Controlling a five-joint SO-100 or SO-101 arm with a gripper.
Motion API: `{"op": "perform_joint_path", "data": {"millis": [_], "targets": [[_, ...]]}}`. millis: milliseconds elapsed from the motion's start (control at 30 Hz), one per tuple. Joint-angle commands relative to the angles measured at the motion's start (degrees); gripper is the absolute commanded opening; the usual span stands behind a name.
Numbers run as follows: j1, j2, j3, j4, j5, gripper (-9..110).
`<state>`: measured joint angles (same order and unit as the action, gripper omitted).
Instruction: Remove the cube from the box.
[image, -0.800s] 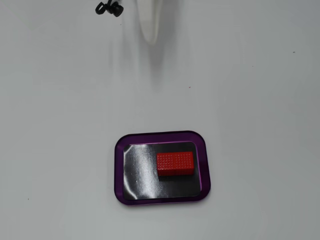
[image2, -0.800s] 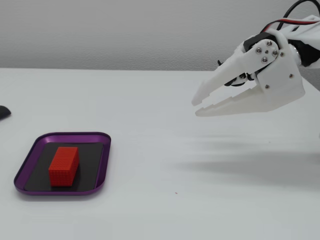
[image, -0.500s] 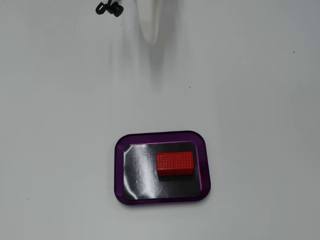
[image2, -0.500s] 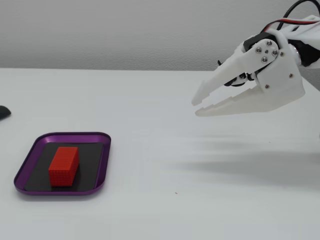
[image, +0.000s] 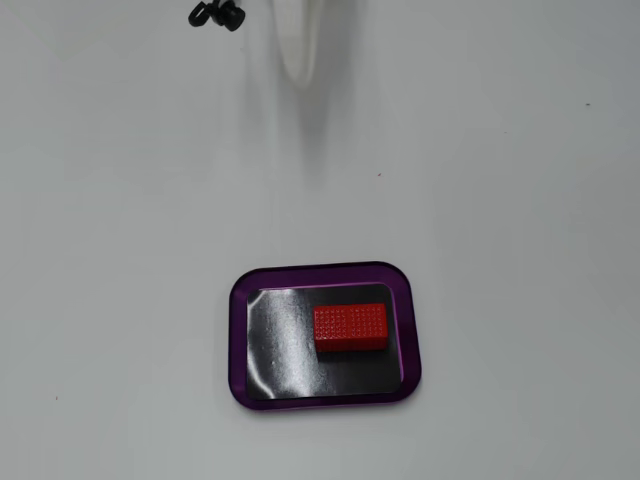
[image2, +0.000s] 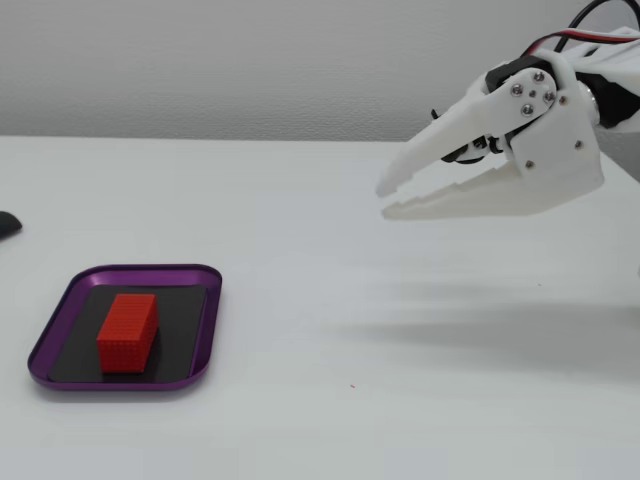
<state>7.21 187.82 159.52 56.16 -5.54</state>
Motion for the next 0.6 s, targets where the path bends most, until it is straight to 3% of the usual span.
{"op": "perform_joint_path", "data": {"millis": [0, 133, 333, 567], "targets": [[0.1, -0.6, -11.5, -1.8, -3.7, 1], [0.0, -12.0, -21.6, -1.2, -7.4, 5], [-0.6, -47.9, -40.3, -1.0, -6.0, 9], [-1.3, -85.3, -75.6, 14.6, -1.6, 20]]}}
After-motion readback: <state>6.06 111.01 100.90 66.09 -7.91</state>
